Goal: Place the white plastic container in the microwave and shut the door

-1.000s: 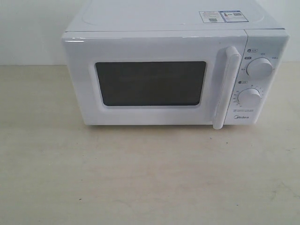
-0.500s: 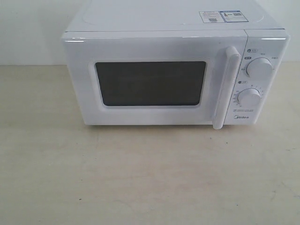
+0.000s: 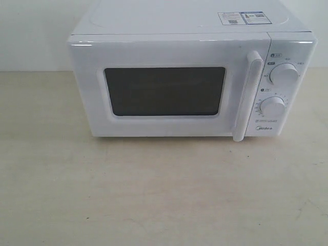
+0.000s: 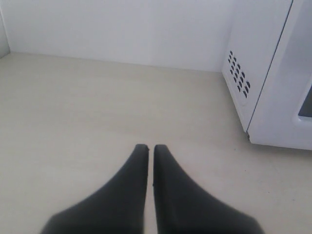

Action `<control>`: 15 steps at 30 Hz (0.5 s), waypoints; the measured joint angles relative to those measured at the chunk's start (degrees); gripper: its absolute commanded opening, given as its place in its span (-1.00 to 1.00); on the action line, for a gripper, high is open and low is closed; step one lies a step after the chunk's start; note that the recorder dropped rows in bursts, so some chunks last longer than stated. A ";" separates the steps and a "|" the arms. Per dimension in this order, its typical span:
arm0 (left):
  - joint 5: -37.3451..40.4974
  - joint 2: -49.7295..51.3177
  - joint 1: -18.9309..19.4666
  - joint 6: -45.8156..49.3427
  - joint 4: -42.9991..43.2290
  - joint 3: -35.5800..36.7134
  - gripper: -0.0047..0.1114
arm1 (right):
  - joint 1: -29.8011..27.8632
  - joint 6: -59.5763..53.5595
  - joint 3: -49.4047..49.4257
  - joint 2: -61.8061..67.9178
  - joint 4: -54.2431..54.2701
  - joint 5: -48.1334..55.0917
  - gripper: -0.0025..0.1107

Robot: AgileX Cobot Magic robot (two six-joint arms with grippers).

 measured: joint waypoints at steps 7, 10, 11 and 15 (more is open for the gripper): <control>0.00 0.00 0.00 0.00 0.00 0.00 -0.84 | 0.00 1.85 1.02 0.00 0.00 5.50 -0.96; 0.00 0.00 0.00 0.00 0.00 0.00 -0.84 | 0.00 3.76 1.02 0.00 -0.07 8.01 -0.96; 0.00 0.00 0.00 0.00 0.00 0.00 -0.84 | 0.00 4.30 1.02 0.00 -0.07 8.84 -0.96; 0.00 0.00 0.00 0.00 0.00 0.00 -0.84 | 0.00 5.73 1.02 0.00 -0.07 10.82 -0.96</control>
